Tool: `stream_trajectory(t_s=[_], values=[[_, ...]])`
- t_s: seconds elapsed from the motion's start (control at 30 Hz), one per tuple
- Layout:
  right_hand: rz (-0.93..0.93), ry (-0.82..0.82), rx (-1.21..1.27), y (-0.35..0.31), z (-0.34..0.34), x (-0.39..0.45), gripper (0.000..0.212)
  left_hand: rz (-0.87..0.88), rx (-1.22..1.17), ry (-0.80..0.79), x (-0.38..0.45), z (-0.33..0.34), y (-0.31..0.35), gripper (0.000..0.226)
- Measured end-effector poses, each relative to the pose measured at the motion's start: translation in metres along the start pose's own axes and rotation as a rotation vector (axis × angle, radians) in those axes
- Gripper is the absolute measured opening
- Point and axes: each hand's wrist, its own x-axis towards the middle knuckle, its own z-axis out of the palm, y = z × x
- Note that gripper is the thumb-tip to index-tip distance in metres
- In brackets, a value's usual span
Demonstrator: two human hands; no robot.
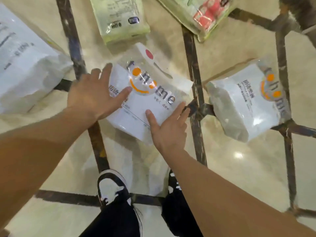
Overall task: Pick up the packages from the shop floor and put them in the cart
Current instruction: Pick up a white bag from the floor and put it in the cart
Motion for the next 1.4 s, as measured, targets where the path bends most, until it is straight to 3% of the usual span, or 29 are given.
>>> stream_trajectory(t_s=[0.1, 0.2, 0.33, 0.73, 0.93, 1.13, 1.3, 1.4], values=[[0.091, 0.039, 0.286, 0.000, 0.020, 0.016, 0.118, -0.019, -0.100, -0.008, 0.025, 0.021, -0.008, 0.105], [0.116, 0.091, 0.524, -0.004, 0.029, 0.021, 0.121, -0.055, -0.376, -0.036, 0.029, 0.034, -0.011, 0.110], [0.118, 0.115, 0.726, -0.009, 0.034, 0.029, 0.115, -0.086, -0.551, -0.020, 0.026, 0.037, -0.014, 0.110], [-0.094, 0.098, 0.604, -0.008, -0.022, -0.001, 0.111, -0.256, -0.693, 0.223, -0.064, 0.019, 0.015, 0.077], [-0.161, 0.092, 0.634, -0.011, -0.092, -0.071, 0.108, -0.259, -0.673, 0.223, -0.128, -0.057, 0.040, 0.081], [-0.090, 0.189, 0.754, -0.029, -0.219, -0.142, 0.120, -0.176, -0.673, 0.251, -0.181, -0.179, 0.108, 0.087], [-0.143, 0.328, 0.833, -0.044, -0.364, -0.211, 0.089, -0.006, -0.702, 0.330, -0.235, -0.310, 0.189, 0.085], [-0.179, 0.438, 0.859, -0.051, -0.457, -0.267, 0.083, 0.106, -0.732, 0.353, -0.281, -0.397, 0.241, 0.087]])
